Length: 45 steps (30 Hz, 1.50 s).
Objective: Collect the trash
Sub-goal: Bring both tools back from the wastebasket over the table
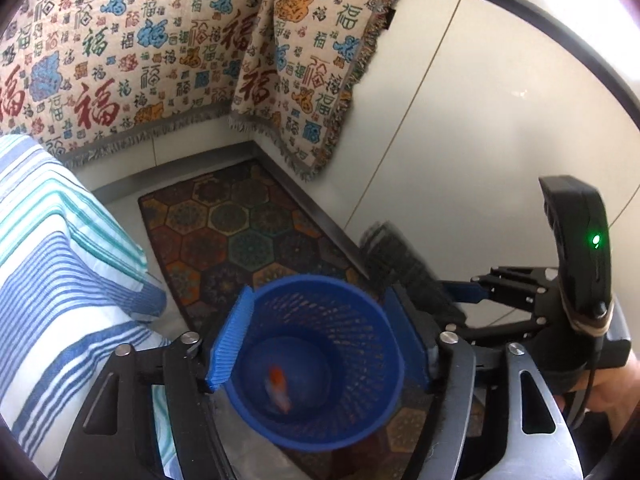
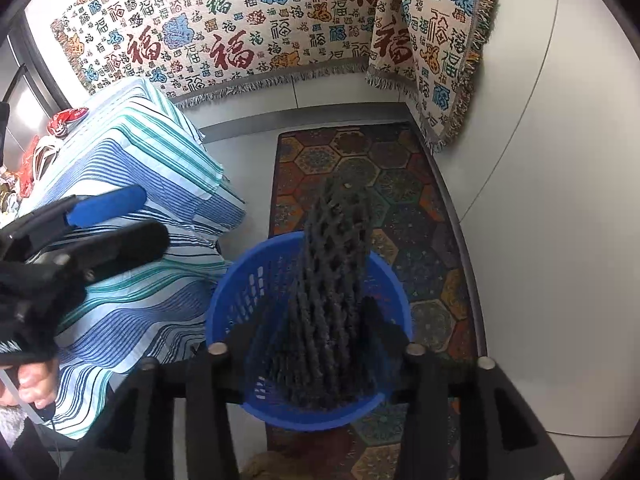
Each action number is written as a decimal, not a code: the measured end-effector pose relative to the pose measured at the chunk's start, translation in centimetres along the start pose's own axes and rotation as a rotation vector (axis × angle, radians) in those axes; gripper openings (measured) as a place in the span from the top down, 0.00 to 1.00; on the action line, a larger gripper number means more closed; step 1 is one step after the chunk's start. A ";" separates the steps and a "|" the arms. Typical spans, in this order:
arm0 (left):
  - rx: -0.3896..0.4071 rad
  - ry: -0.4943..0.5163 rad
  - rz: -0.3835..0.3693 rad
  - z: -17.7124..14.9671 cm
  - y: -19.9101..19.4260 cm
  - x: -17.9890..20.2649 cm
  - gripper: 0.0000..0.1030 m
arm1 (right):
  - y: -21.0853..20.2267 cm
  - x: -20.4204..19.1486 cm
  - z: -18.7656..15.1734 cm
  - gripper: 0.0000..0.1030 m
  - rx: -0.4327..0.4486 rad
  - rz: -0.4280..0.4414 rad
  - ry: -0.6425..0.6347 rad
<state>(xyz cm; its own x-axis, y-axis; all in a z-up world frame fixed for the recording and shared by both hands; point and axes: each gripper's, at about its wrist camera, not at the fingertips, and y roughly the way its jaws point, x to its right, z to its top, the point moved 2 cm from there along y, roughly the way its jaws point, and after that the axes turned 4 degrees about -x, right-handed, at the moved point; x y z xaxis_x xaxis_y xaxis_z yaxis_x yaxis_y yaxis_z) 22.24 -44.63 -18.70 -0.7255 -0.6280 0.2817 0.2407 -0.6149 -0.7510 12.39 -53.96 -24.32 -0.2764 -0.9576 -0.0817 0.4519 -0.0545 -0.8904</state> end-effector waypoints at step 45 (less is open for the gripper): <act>0.075 -0.408 0.568 -21.9 -30.0 -27.4 0.11 | -6.2 -37.6 -1.0 0.33 0.267 0.231 -0.518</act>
<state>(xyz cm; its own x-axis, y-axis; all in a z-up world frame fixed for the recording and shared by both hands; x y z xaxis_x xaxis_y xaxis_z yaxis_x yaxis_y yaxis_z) 20.80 1.48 -17.03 -0.1780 -0.9815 0.0701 0.5654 -0.1603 -0.8091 19.13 -17.31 -16.18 0.2709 -0.9622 0.0286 0.6655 0.1658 -0.7277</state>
